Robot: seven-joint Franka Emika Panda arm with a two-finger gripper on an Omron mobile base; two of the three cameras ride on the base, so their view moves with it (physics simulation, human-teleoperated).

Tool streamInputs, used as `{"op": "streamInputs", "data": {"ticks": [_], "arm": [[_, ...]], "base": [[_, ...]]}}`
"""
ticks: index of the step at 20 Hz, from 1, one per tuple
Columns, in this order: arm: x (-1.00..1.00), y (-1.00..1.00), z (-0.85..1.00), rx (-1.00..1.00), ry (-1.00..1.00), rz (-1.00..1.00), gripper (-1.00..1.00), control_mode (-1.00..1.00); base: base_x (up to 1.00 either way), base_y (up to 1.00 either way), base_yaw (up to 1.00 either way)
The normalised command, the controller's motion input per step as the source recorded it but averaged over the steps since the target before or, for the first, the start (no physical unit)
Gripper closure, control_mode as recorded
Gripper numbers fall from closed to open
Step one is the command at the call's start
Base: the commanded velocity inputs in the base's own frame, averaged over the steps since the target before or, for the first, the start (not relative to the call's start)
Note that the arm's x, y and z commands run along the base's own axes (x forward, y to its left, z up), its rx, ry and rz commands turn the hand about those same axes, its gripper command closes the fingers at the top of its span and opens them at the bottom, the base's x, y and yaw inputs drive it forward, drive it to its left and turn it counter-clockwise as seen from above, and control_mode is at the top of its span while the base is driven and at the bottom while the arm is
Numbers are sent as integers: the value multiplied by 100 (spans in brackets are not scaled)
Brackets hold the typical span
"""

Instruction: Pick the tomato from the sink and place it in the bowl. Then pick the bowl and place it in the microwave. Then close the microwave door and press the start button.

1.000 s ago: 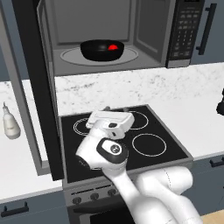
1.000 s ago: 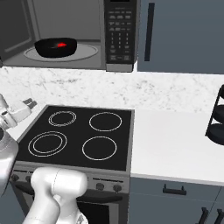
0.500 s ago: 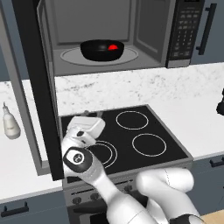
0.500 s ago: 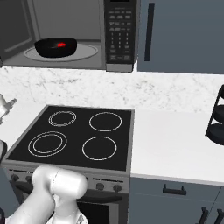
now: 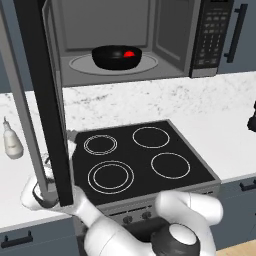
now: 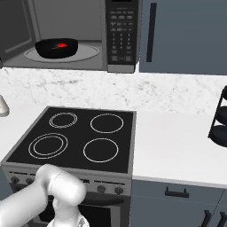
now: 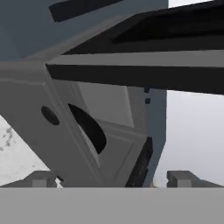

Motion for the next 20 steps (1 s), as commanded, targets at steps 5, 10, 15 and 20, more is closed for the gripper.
{"op": "streamInputs", "data": {"ticks": [5,10,15,20], "arm": [[0,60,6,-23,0,-30,-100,-100],[0,41,2,-11,0,-31,-100,-100],[-17,26,6,-1,-3,-11,-100,-100],[0,49,47,0,0,0,-100,-100]], "base": [[0,0,0],[0,0,0],[0,0,0],[0,0,0]]}}
